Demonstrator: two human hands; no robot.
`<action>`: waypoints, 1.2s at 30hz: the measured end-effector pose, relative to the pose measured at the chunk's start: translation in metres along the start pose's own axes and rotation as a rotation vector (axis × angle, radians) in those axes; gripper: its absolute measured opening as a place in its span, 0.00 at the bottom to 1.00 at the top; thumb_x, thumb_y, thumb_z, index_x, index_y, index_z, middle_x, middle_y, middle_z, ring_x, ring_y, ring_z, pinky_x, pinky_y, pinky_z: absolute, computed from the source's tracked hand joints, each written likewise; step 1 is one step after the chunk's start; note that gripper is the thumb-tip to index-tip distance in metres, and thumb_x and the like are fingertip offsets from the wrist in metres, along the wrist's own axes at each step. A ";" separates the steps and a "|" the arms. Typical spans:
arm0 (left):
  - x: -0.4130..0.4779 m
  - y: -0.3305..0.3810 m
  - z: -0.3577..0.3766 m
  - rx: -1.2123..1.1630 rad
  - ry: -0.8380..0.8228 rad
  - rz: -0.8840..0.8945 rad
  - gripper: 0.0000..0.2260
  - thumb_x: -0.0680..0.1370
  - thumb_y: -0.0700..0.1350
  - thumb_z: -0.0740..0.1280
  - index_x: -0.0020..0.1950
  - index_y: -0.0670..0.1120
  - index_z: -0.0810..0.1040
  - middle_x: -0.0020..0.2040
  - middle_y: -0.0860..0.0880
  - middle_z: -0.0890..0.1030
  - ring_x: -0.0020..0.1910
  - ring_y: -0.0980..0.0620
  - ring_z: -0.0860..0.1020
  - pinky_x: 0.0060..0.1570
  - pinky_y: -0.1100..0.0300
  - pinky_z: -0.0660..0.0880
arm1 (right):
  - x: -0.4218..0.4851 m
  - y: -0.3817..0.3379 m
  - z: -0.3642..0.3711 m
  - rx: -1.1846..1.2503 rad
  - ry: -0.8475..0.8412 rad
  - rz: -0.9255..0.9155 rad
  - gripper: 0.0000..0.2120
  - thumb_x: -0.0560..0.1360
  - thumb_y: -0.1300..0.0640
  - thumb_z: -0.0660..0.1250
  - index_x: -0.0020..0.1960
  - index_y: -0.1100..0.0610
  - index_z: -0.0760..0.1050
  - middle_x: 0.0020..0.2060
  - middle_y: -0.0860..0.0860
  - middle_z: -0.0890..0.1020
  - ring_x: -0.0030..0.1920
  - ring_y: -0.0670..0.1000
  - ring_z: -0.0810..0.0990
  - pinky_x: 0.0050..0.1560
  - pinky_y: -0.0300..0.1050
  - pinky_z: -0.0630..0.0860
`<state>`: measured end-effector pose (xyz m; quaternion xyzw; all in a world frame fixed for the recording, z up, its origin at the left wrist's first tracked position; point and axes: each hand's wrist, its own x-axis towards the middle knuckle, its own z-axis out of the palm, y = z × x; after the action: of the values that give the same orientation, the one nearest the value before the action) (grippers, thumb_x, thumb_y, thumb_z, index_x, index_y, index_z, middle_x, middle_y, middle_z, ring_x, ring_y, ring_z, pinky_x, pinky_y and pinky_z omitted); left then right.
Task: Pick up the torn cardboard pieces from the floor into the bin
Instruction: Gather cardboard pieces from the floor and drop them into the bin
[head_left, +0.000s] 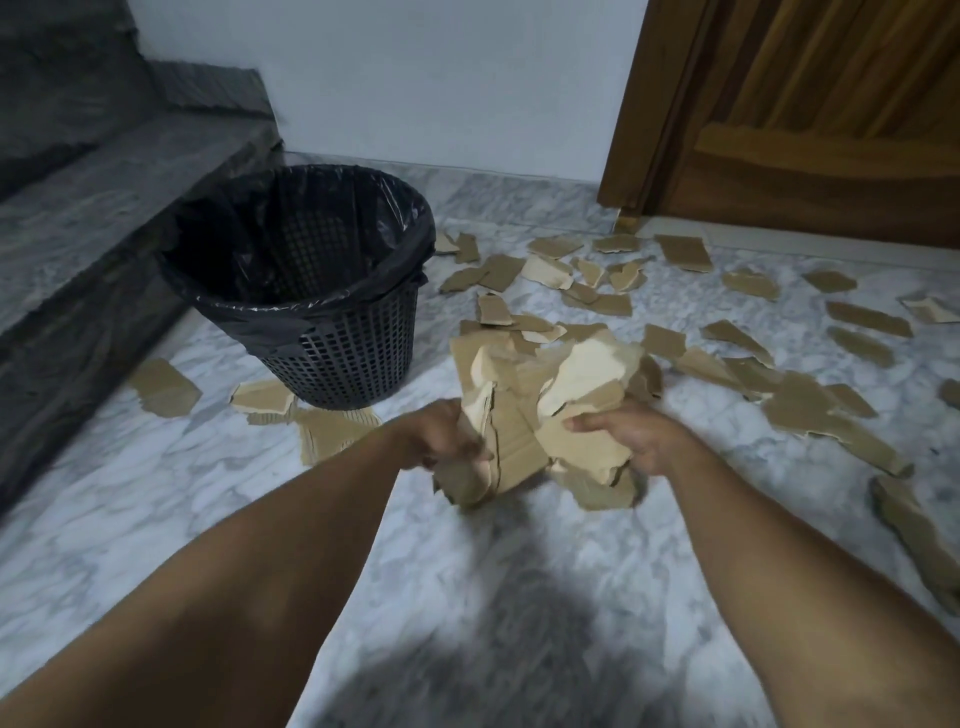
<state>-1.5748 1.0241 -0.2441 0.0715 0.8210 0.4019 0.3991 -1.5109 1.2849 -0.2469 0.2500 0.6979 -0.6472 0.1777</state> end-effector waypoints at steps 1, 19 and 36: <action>-0.001 0.018 -0.005 -0.007 0.012 0.032 0.17 0.72 0.38 0.76 0.58 0.44 0.75 0.45 0.44 0.78 0.35 0.47 0.73 0.23 0.62 0.63 | -0.007 -0.017 -0.011 0.005 0.028 -0.020 0.41 0.48 0.53 0.87 0.60 0.58 0.81 0.51 0.55 0.87 0.53 0.57 0.85 0.61 0.57 0.78; -0.132 0.113 -0.255 -0.061 1.001 0.242 0.25 0.74 0.43 0.73 0.70 0.47 0.71 0.63 0.46 0.78 0.60 0.45 0.77 0.55 0.57 0.75 | -0.039 -0.313 0.186 0.112 0.255 -0.733 0.20 0.65 0.62 0.80 0.54 0.57 0.79 0.49 0.49 0.84 0.49 0.52 0.83 0.54 0.46 0.81; -0.100 -0.007 -0.289 0.134 0.942 -0.217 0.39 0.70 0.54 0.72 0.77 0.46 0.60 0.72 0.38 0.68 0.69 0.35 0.68 0.67 0.41 0.70 | -0.004 -0.236 0.211 -0.540 0.486 -0.506 0.33 0.68 0.48 0.78 0.67 0.57 0.70 0.63 0.56 0.75 0.61 0.58 0.77 0.51 0.45 0.73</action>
<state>-1.7123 0.8010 -0.0856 -0.1786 0.9392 0.2927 0.0183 -1.6604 1.0666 -0.0731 0.1607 0.9027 -0.3873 -0.0966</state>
